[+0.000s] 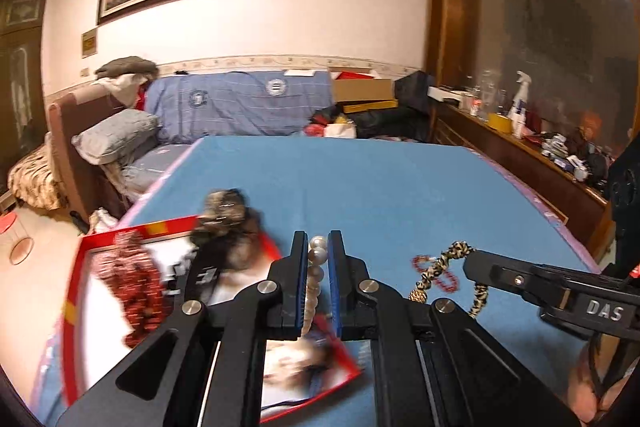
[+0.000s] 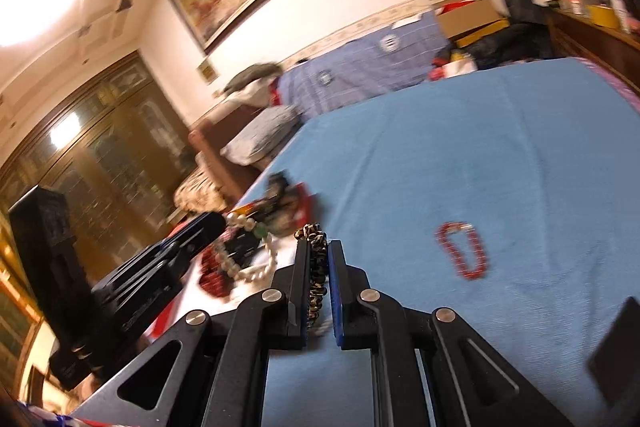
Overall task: Organize jewelry
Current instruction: 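Carry the pearl and gold bracelets over the red box with both tools, then open both tools to release the bracelets into the box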
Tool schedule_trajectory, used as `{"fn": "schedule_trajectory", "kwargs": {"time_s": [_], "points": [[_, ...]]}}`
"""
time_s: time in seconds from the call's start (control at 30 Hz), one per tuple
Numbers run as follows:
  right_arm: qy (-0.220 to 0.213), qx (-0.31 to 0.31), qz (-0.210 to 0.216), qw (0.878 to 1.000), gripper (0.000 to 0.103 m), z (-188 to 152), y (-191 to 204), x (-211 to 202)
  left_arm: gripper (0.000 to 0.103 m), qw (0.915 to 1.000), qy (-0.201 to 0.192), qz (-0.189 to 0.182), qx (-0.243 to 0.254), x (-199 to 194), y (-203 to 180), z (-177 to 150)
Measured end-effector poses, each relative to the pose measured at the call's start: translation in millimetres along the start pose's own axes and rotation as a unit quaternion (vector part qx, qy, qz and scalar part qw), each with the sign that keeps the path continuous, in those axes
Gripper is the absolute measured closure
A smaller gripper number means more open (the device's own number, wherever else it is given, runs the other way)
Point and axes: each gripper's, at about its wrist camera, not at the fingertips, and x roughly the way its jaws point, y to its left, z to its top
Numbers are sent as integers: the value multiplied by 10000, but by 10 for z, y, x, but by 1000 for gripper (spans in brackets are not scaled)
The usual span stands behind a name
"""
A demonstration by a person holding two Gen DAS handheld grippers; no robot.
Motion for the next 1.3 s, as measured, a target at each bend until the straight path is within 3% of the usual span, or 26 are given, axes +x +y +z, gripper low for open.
{"fn": "schedule_trajectory", "kwargs": {"time_s": [0.33, 0.5, 0.7, 0.83, 0.97, 1.07, 1.2, 1.3], "points": [[757, -469, 705, 9935, 93, -183, 840, 709, 94, 9960, 316, 645, -539, -88, 889, -227], [1194, -602, 655, 9888, 93, -395, 1028, 1182, 94, 9910, 594, 805, -890, -5, 1210, -418], [1500, -612, 469, 9857, 91, -524, 1053, 1569, 94, 9880, 777, 863, -1015, 83, 1308, -503], [1607, -649, 335, 9843, 84, -522, 1002, 1607, 93, 9862, 955, 897, -1016, 153, 1296, -531], [1494, -649, 606, 9848, 83, -430, 973, 1440, 72, 9859, 852, 989, -1047, 104, 1294, -511], [1182, -736, 677, 9879, 83, -308, 896, 1174, 72, 9871, 648, 1067, -1000, -1, 1257, -466], [708, -656, 187, 9952, 79, -98, 514, 845, 72, 9916, 533, 838, -833, -114, 1082, -367], [539, -624, -827, 9932, 67, 13, 122, 729, 72, 9947, 605, 465, -691, -136, 877, -294]]}}
